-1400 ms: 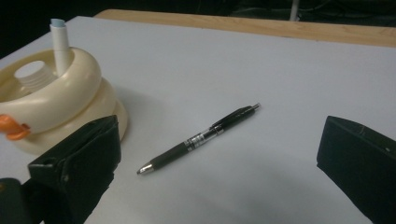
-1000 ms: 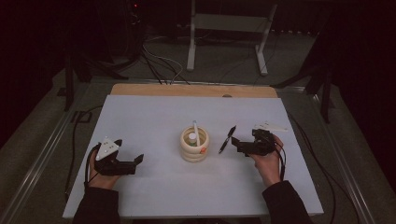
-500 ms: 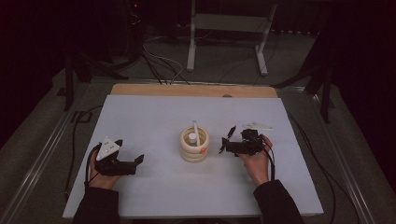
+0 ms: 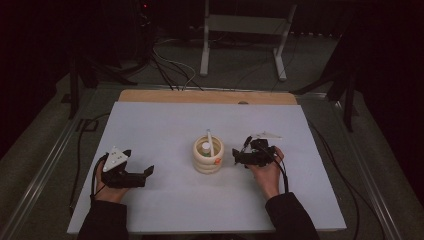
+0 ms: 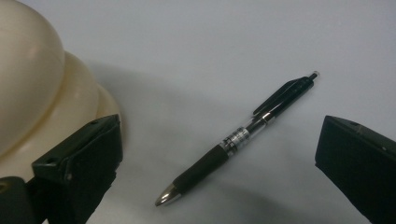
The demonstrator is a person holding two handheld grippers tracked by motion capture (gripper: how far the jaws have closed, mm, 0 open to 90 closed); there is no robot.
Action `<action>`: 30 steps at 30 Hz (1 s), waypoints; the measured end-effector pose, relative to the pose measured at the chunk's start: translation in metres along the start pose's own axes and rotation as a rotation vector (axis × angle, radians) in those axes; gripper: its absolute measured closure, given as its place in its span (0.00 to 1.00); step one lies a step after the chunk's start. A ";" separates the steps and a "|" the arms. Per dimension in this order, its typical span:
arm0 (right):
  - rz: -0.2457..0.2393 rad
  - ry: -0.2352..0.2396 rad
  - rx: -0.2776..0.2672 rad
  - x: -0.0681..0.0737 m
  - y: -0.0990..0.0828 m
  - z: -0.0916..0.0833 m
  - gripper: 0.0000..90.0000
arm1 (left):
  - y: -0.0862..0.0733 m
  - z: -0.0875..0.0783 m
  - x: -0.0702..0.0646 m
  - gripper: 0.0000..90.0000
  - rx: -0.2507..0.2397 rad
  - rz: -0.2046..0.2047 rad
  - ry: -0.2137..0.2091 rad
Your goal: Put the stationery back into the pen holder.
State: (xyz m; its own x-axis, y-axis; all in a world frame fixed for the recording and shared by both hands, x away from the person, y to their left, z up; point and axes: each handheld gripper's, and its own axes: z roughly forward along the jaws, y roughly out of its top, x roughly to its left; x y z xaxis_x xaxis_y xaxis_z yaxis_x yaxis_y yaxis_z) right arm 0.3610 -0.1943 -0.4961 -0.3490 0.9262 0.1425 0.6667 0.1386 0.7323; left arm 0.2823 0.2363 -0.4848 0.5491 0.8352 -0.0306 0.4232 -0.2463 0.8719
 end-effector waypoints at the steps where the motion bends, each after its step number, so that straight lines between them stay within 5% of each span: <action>1: 0.003 -0.004 0.002 0.000 0.000 0.001 0.01 | 0.000 0.000 0.000 0.00 0.000 0.000 -0.001; 30: -0.004 -0.042 0.055 0.011 -0.006 0.020 0.04 | 0.000 0.001 0.000 0.00 0.006 0.004 -0.002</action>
State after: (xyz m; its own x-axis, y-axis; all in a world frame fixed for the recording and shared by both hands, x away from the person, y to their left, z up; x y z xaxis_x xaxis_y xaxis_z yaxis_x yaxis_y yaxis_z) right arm 0.3666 -0.1782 -0.5127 -0.3246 0.9393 0.1110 0.7011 0.1602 0.6948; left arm 0.2830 0.2356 -0.4858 0.5522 0.8333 -0.0275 0.4254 -0.2532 0.8689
